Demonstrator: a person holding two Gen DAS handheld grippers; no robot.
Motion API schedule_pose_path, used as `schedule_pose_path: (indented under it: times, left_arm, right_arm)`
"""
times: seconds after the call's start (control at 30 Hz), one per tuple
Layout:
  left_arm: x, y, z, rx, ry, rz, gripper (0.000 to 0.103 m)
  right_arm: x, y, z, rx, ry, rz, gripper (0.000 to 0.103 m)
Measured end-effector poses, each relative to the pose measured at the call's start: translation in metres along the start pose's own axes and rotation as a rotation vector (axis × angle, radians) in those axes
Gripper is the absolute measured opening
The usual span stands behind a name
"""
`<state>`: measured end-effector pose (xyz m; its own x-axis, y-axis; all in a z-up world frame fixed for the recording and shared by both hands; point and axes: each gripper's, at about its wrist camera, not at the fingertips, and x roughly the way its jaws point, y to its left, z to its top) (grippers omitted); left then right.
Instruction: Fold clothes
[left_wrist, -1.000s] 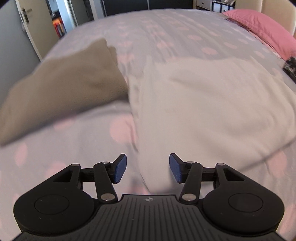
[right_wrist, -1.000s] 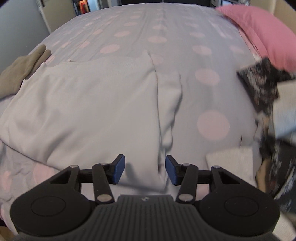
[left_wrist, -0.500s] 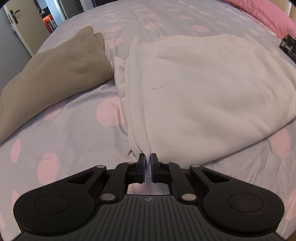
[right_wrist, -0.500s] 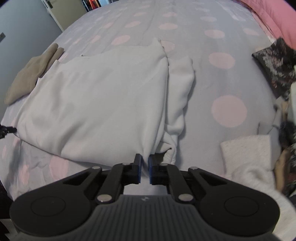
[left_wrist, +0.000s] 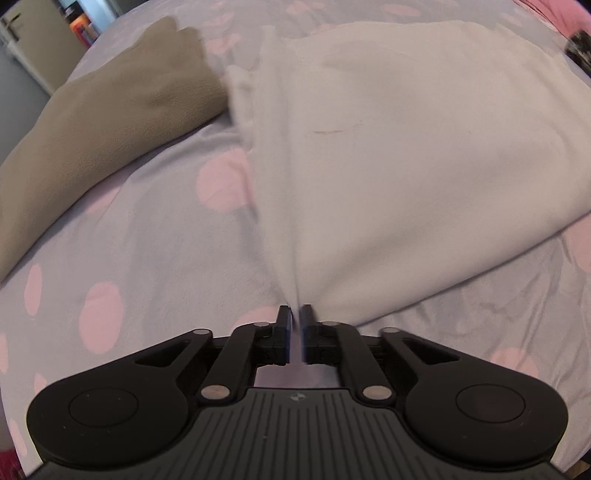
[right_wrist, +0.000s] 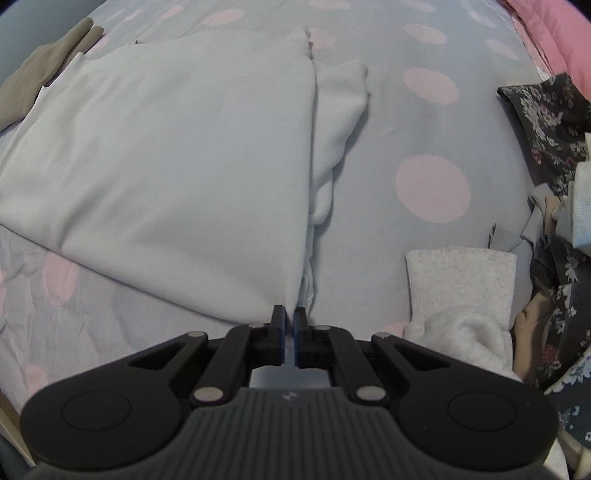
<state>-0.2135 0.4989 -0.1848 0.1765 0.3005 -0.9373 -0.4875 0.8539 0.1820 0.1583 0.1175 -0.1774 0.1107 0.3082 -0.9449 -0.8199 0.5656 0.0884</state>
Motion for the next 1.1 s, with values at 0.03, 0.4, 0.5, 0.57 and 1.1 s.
schedule_pose_path:
  times: [0.03,0.4,0.5,0.57,1.1]
  left_arm:
    - [-0.001,0.003,-0.001,-0.002,0.0,0.016,0.013]
    - [-0.032,0.024,0.012,-0.181,-0.184,-0.125,0.058]
    - [-0.02,0.026,0.014,-0.239,-0.175,-0.183,0.061]
    - [-0.011,0.027,0.015,-0.276,-0.164,-0.218,0.061]
    - [0.045,0.037,0.012,-0.454,-0.05,-0.286,0.073]
  right_arm:
    - [-0.003,-0.001,0.001,0.008,-0.007,-0.003,0.008]
    - [-0.031,-0.019,0.007,0.192,-0.113,0.057,0.071]
    - [-0.021,-0.031,0.006,0.351,-0.142,0.168,0.076]
    - [-0.012,-0.029,0.008,0.429,-0.133,0.213,0.076]
    - [0.057,-0.005,0.011,0.433,-0.034,0.21,0.09]
